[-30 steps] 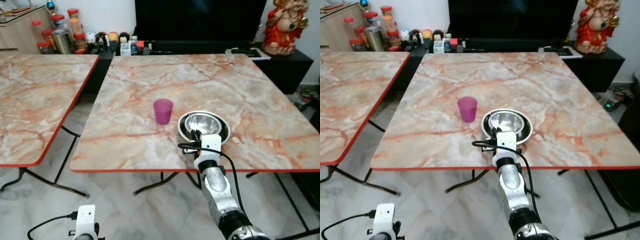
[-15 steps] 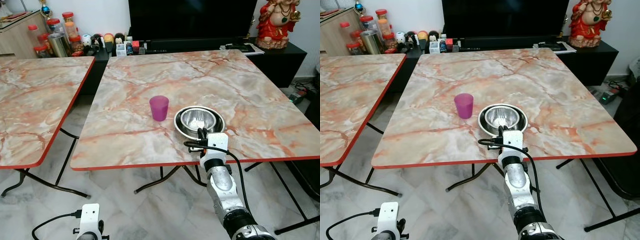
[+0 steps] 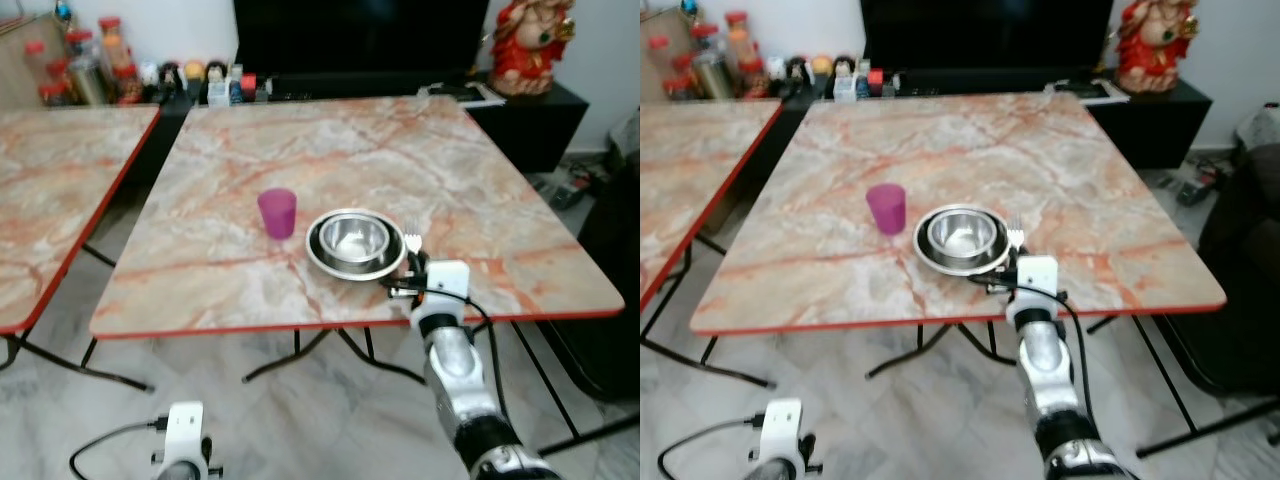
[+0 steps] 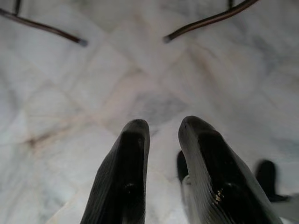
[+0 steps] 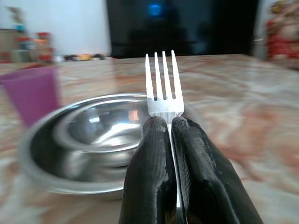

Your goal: Setting the table

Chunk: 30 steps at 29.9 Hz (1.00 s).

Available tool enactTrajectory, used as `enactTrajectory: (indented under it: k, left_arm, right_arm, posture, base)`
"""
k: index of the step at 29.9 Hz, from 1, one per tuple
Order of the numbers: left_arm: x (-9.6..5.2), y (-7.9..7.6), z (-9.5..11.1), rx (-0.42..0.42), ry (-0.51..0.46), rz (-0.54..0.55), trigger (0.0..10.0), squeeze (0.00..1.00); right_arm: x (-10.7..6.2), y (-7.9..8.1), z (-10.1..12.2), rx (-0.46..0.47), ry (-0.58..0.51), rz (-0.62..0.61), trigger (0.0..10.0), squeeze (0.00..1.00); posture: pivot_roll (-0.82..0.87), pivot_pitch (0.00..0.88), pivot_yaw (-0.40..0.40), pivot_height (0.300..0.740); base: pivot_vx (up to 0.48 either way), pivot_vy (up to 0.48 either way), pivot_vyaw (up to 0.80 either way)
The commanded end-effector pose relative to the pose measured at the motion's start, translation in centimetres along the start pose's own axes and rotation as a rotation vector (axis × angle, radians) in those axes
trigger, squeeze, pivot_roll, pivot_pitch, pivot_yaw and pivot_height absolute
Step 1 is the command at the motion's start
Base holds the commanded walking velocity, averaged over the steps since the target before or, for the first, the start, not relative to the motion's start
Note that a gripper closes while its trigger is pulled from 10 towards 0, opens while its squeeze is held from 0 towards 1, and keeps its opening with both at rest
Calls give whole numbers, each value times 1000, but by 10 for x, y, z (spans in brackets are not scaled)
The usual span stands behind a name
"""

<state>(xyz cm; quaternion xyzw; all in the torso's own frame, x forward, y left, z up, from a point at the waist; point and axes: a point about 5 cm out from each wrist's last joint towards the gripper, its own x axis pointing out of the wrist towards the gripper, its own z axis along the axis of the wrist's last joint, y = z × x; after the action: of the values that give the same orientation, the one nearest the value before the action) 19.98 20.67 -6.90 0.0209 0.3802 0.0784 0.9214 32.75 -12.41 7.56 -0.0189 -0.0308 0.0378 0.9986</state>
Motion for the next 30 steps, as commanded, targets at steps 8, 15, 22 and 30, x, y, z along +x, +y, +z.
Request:
enactTrajectory:
  k: [8,15,22,30]
  left_arm:
    - [0,1,1,-4,-2,3,10000,0]
    - [0,3,0,35,-3,26,10000,0]
    - [0,4,-1,8,1,24,10000,0]
    - [0,3,0,6,0,20,10000,0]
  right_arm:
    - [2,-7,4,-4,-14,-20,10000,0]
    - [3,-7,4,-8,-12,-15,10000,0]
    - [2,-7,3,-13,-9,-12,10000,0]
    - [2,-6,3,-14,-6,-8,10000,0]
  posture:
    - [16,0,35,740]
    - [15,0,35,740]
    - [11,0,35,740]
    - [12,0,32,740]
  base:
    - [0,0,0]
    - [0,-245,0]
    - [0,-172,0]
    - [0,0,0]
